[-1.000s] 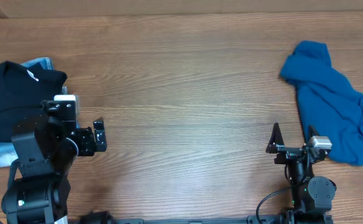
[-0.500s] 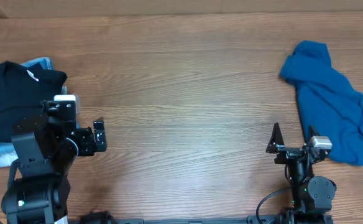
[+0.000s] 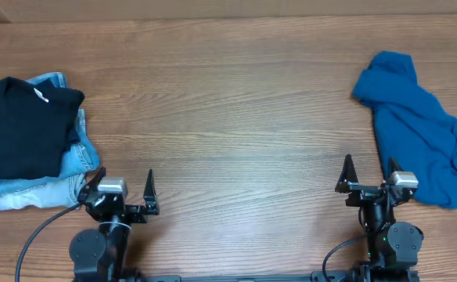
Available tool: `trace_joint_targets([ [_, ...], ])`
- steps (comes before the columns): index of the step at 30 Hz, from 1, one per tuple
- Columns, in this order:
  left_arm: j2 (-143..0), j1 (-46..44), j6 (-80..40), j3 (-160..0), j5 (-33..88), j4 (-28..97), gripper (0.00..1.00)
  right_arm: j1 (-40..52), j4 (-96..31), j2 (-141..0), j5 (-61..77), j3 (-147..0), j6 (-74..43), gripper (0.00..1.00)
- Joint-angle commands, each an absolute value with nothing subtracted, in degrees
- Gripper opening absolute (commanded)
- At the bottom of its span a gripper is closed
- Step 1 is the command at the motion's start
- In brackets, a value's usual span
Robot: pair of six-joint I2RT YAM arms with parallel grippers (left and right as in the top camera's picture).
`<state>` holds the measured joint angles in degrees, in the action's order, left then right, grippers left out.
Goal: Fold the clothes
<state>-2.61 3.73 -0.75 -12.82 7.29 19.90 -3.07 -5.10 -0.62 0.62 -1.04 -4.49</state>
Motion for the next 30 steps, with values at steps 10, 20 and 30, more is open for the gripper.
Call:
trace_joint_targets([
  [10, -0.2, 2.2, -2.9, -0.3, 6.2, 3.8, 1.0, -3.3, -4.8, -0.2, 0.1, -0.4, -4.7, 1.0],
  [20, -0.3, 1.8, -2.8, -0.3, 6.0, 3.8, 1.0, -3.3, -4.8, -0.2, 0.1, -0.4, -4.7, 1.0],
  [30, -0.3, 1.8, -2.8, -0.3, 6.0, 3.8, 1.0, -3.3, -4.8, -0.2, 0.1, -0.4, -4.7, 1.0],
])
